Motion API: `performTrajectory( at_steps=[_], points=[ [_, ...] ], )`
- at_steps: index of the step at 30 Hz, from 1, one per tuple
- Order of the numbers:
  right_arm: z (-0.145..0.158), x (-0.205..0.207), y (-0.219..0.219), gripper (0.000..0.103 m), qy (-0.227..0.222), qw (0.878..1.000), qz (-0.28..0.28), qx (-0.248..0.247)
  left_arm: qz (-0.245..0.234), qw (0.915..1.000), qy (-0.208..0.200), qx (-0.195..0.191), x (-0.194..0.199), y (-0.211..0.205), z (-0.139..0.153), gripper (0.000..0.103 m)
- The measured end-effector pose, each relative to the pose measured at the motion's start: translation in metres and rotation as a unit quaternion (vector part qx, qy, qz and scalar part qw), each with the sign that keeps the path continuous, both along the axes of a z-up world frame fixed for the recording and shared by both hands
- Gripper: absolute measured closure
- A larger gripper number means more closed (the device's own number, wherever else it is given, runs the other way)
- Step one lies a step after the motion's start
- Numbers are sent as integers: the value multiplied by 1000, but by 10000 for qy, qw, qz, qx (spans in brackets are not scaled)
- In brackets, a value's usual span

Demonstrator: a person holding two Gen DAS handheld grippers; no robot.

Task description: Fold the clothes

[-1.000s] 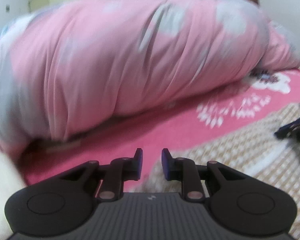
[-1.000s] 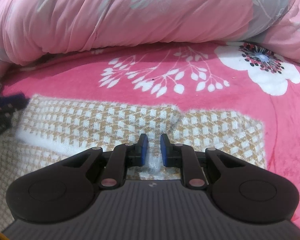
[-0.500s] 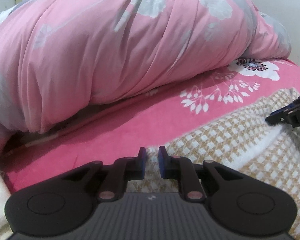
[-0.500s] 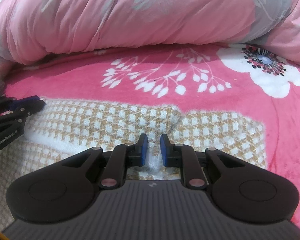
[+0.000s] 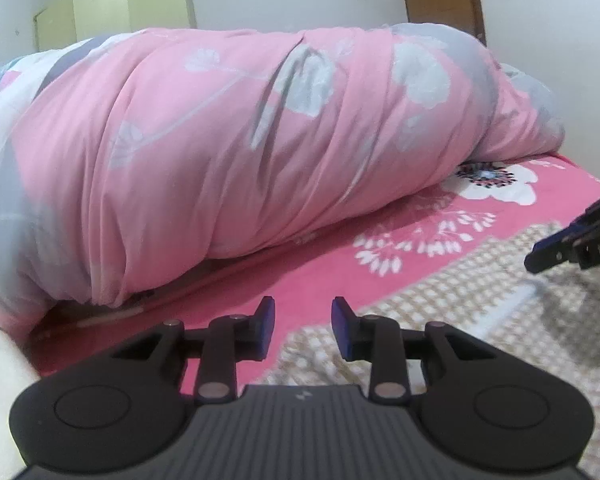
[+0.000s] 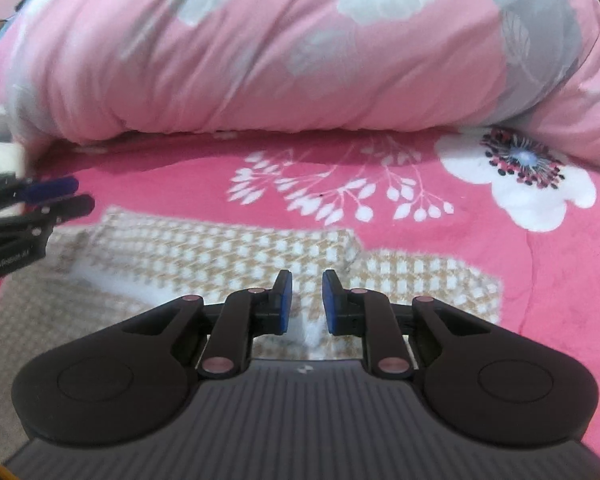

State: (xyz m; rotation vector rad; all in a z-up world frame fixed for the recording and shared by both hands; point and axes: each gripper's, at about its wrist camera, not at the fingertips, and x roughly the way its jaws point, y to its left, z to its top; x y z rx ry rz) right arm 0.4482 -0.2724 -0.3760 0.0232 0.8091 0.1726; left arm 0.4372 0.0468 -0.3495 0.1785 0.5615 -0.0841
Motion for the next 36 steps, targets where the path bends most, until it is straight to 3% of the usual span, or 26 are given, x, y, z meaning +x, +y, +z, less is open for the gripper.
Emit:
performTrajectory(
  at_steps=[8,15,19,22,28,33,36],
  points=[
    [-4,-57,11,88,393,9985,244,285,-493,9968,623,-68,-51,-39,-1,71],
    [2,-120,9,88,726,9952,397,520,-402,9895,1380,-131,-130,-63,11,69],
    [11,-153,-3,88,890,9926,483,677,-405,9831,1781,98,-175,-68,20,61],
    [11,-172,-14,88,1055,9896,432,873,-173,9749,2220,19,-207,-66,22,51],
    [4,-208,-13,88,1356,9845,400,1039,52,9547,2974,-52,-257,-72,9,48],
    [-3,-237,2,88,1587,9811,388,1039,-62,9399,3399,-325,-293,-76,-13,46],
    [-1,-252,9,88,1712,9806,314,906,-192,9452,3245,-313,-311,-75,-24,42]
  ],
)
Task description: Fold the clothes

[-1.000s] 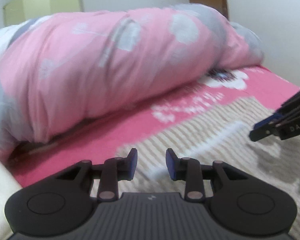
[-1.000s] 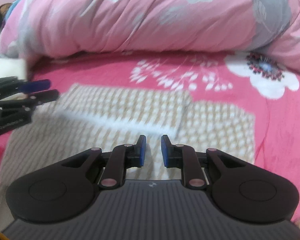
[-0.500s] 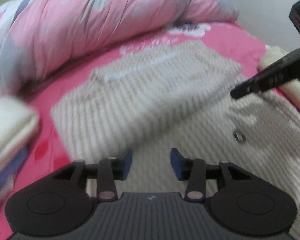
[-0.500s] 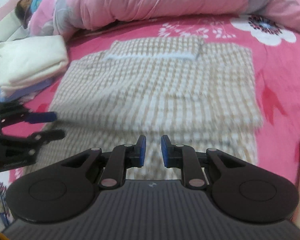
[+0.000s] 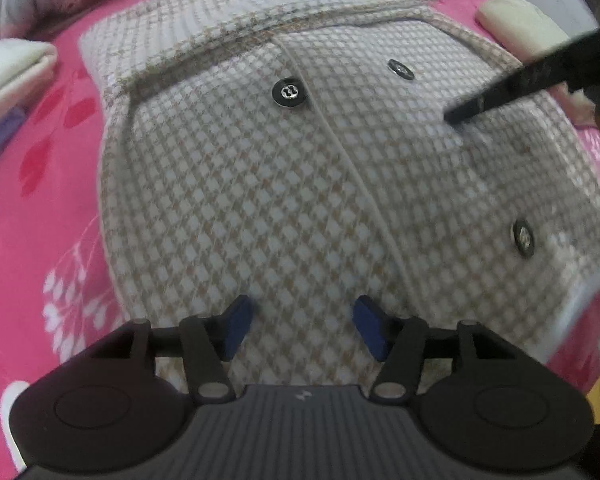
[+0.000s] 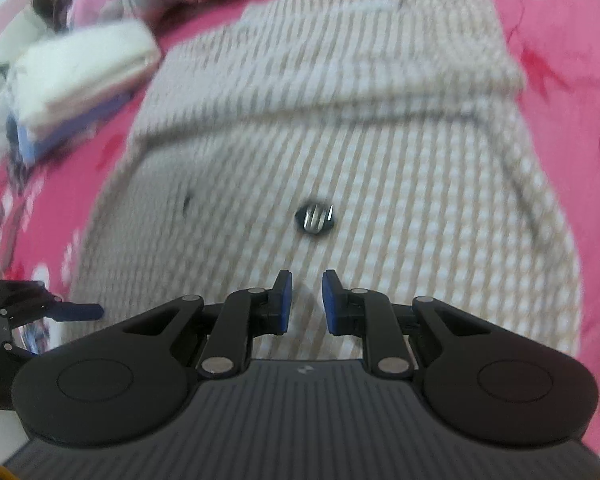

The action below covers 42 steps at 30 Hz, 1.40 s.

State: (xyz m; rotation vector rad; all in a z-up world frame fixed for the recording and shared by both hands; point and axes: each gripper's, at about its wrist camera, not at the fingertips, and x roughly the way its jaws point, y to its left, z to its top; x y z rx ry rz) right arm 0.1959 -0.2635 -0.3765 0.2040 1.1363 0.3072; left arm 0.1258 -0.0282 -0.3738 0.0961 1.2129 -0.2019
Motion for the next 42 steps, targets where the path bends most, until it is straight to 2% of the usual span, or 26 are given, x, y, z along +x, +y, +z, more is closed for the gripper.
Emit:
performTrajectory(
  at_steps=[7,10,14,16,20,22,25,28,31,34,38,40,42],
  points=[
    [6,-35,16,87,293,9989,-89,-342,117,9995,-99,-281,-15,23,21,42],
    [10,-56,19,87,412,9979,-48,-501,221,9992,22,-346,-30,36,25,42],
    [-19,-74,23,86,1012,9912,-54,-848,335,9983,275,-377,-46,49,24,42],
    [-29,-79,21,86,1072,9902,-212,-871,484,9974,362,-383,-50,54,26,42],
    [-15,-81,17,84,997,9905,-547,-778,1102,9905,639,-510,-58,71,26,42],
    [-9,-86,12,83,1042,9896,-785,-611,1432,9845,781,-647,-65,80,26,42],
    [-3,-95,7,82,1144,9870,-1100,-274,1607,9777,1009,-905,-76,87,18,42],
    [-3,-104,15,81,1299,9836,-1225,255,1648,9723,1151,-1190,-82,90,11,46],
    [-7,-111,35,79,1470,9767,-1197,1006,1832,9621,1329,-1521,-86,94,3,49],
    [-13,-119,50,75,1779,9561,-1389,1869,1956,9565,1401,-1653,-87,99,-4,55],
    [-30,-135,64,71,2382,9110,-1950,2745,2076,9515,1495,-1707,-87,103,-7,75],
    [-41,-144,70,63,2660,8859,-2231,3075,2154,9493,1495,-1732,-86,104,-7,82],
    [-51,-152,78,57,2882,8667,-2474,3234,2237,9478,1500,-1706,-86,104,-6,88]
  ],
)
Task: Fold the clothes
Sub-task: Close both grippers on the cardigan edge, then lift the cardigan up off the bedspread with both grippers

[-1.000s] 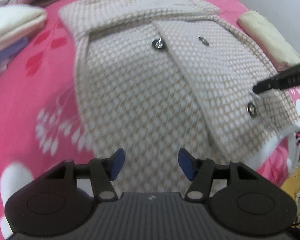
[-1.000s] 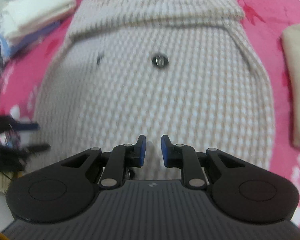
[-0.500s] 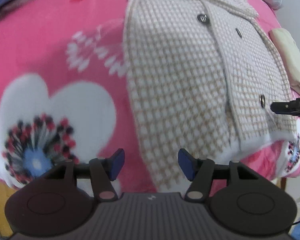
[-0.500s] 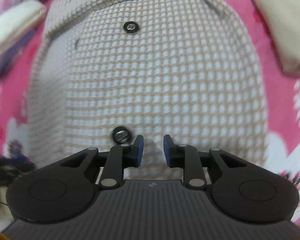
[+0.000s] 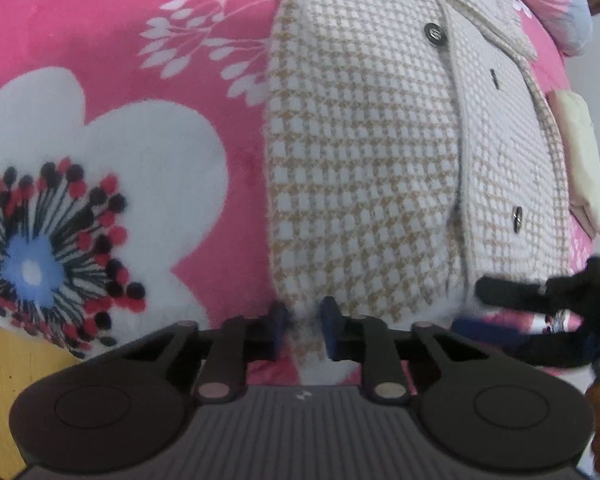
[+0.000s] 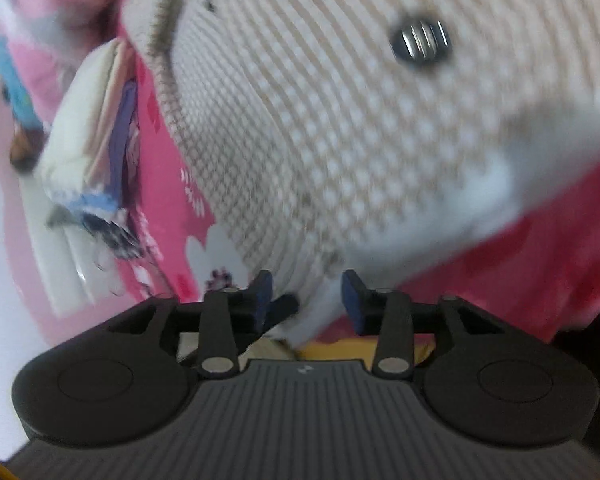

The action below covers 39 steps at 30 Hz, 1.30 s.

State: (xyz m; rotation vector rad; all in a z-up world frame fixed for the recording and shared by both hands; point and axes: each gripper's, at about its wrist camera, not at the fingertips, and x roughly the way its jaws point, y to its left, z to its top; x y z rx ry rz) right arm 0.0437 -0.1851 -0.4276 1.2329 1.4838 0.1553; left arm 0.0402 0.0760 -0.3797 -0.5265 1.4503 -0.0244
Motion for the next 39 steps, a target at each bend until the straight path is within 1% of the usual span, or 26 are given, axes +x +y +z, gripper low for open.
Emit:
performTrajectory(
  at_steps=[2,4,8,9,10,12,15,17,18,21,23,25,26,28,30,31,33,35,37,39],
  points=[
    [-10,-8,7,55,275,9992,-253,161,86,10000,2,-26,1,1,2,94],
    [-21,-16,12,53,531,9967,-542,306,153,9998,-22,-117,0,2,5,94],
    [-37,-32,20,49,894,9880,-1056,685,382,9978,-76,-534,0,13,13,95],
    [-39,-36,21,46,982,9850,-1182,778,432,9967,-114,-674,0,16,15,95],
    [-41,-40,21,41,1054,9820,-1310,864,463,9952,-188,-837,-1,19,18,95],
    [-47,-48,27,33,1186,9754,-1541,1035,526,9926,-293,-1050,-1,24,21,95],
    [-60,-56,42,27,1396,9637,-1825,1358,666,9879,-413,-1342,-3,31,25,95],
    [-67,-61,49,26,1466,9531,-2098,1617,786,9842,-476,-1515,-4,34,27,95],
    [-69,-64,53,26,1489,9455,-2282,1780,830,9829,-501,-1568,-4,35,29,95],
    [-65,-63,57,27,1355,9454,-2385,1762,877,9811,-552,-1635,-8,40,31,95],
    [-61,-61,60,33,1257,9462,-2432,1728,901,9814,-517,-1615,-9,42,29,95],
    [-58,-60,62,59,1159,9468,-2479,1693,965,9807,-472,-1634,-14,47,26,95],
    [-56,-59,63,65,1109,9471,-2503,1676,1007,9800,-447,-1654,-15,49,24,95],
    [-53,-58,66,86,1011,9476,-2549,1641,1129,9781,-366,-1710,-18,53,18,95],
    [-49,-57,68,91,912,9479,-2596,1606,1234,9755,-302,-1796,-20,55,12,95],
    [-48,-59,61,94,875,9485,-2601,1580,1295,9736,-268,-1858,-21,57,9,94],
    [-44,-58,63,96,783,9516,-2554,1522,1454,9690,-223,-1986,-22,63,6,90],
    [-45,-57,64,97,740,9537,-2503,1492,1638,9632,-197,-2122,-21,68,1,74],
    [-46,-56,65,97,702,9558,-2453,1464,1752,9567,-168,-2320,-19,73,-4,68],
    [-47,-55,66,97,664,9577,-2402,1436,1728,9542,-93,-2440,-15,72,-12,66]
  ],
)
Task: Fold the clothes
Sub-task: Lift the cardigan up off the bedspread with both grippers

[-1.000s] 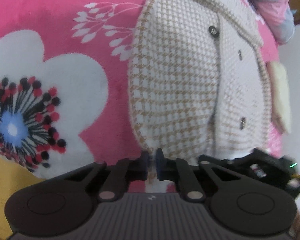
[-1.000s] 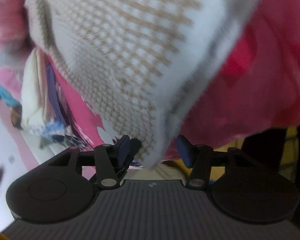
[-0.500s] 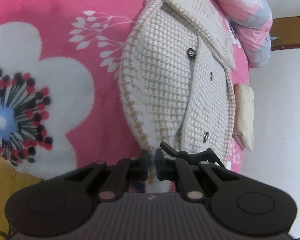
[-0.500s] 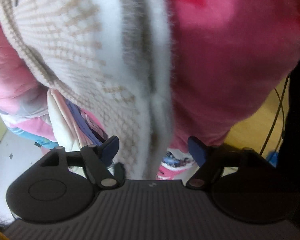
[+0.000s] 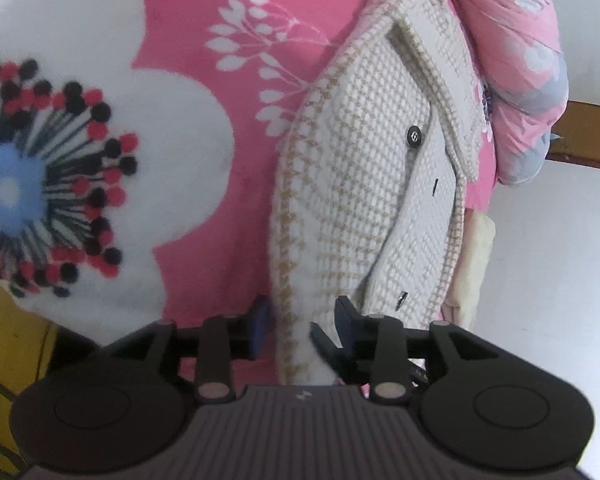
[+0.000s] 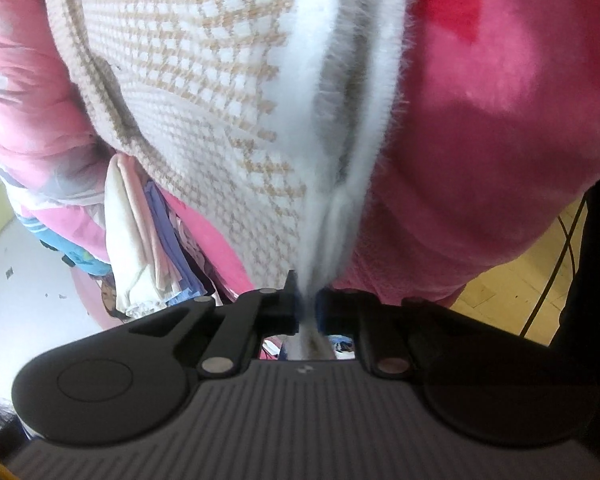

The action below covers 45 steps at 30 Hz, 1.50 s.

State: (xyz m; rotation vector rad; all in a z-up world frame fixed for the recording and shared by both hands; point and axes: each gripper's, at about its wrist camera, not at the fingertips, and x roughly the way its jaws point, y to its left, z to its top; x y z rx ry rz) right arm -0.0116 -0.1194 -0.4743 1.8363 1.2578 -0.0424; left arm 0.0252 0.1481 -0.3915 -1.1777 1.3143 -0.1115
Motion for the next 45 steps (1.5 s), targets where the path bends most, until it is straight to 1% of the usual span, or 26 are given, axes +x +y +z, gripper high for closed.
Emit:
performTrajectory(
  at_steps=[6,10,11,12,14,16,17,20,22,23,24,25,26,27,28,29,32,34,35,36,38,39,41,43,45],
  points=[
    [7,4,-2,97,-200,9989,402,-103,-330,9988,202,-308,17,-18,-26,66],
    [13,6,-4,97,-344,9968,702,-184,-632,9967,320,-406,24,-34,-38,71],
    [14,6,-5,97,-380,9960,777,-204,-709,9961,330,-418,25,-38,-39,75],
    [15,7,-6,97,-416,9952,852,-225,-767,9957,328,-392,26,-42,-39,77],
    [18,8,-7,96,-488,9934,1002,-265,-872,9955,272,-249,29,-49,-38,86],
    [21,9,-8,93,-560,9913,1151,-306,-997,9947,238,-92,33,-54,-37,89],
    [22,10,-8,93,-596,9901,1225,-326,-1083,9939,220,12,36,-58,-35,91],
    [41,13,-43,91,-782,9822,1572,-668,-1447,9887,147,374,42,-69,-28,90],
    [54,15,-67,84,-908,9751,1807,-907,-1659,9844,119,576,45,-75,-23,90],
    [62,17,-87,81,-977,9718,1804,-1160,-1754,9821,106,672,47,-78,-21,90],
    [66,24,-103,73,-1007,9688,1750,-1440,-1826,9802,98,756,48,-80,-20,90],
    [72,26,-123,69,-1003,9637,1698,-1802,-1892,9783,91,841,49,-83,-19,89],
    [78,27,-144,67,-993,9568,1646,-2180,-1938,9767,82,921,49,-85,-18,89],
    [83,30,-164,64,-939,9473,1645,-2582,-1963,9755,70,992,50,-87,-16,89],
    [88,35,-184,63,-874,9359,1653,-2987,-1979,9744,59,1060,49,-89,-15,89],
    [88,37,-200,63,-854,9284,1690,-3196,-1991,9735,49,1125,49,-92,-14,88],
    [84,44,-245,63,-820,9078,1816,-3692,-2072,9691,4,1338,50,-96,-10,87],
    [82,49,-275,63,-795,8924,1897,-4016,-2170,9646,-29,1498,51,-99,-7,87],
    [78,57,-279,63,-838,8897,1971,-4032,-2243,9615,-52,1590,51,-100,-6,87],
    [74,62,-280,63,-899,8893,2062,-3981,-2325,9579,-79,1685,50,-101,-4,87],
    [63,77,-274,62,-1035,8946,2246,-3722,-2507,9498,-133,1866,49,-102,1,87],
    [56,84,-272,59,-1069,8973,2330,-3594,-2567,9467,-137,1940,49,-103,2,87],
    [45,92,-269,59,-1117,9011,2467,-3386,-2642,9420,-123,2064,51,-107,5,88],
    [47,73,-272,59,-1097,9068,2453,-3249,-2674,9389,-94,2167,49,-108,7,88],
    [44,61,-271,59,-1030,9167,2366,-3050,-2640,9381,-32,2241,50,-110,8,88]
  ],
)
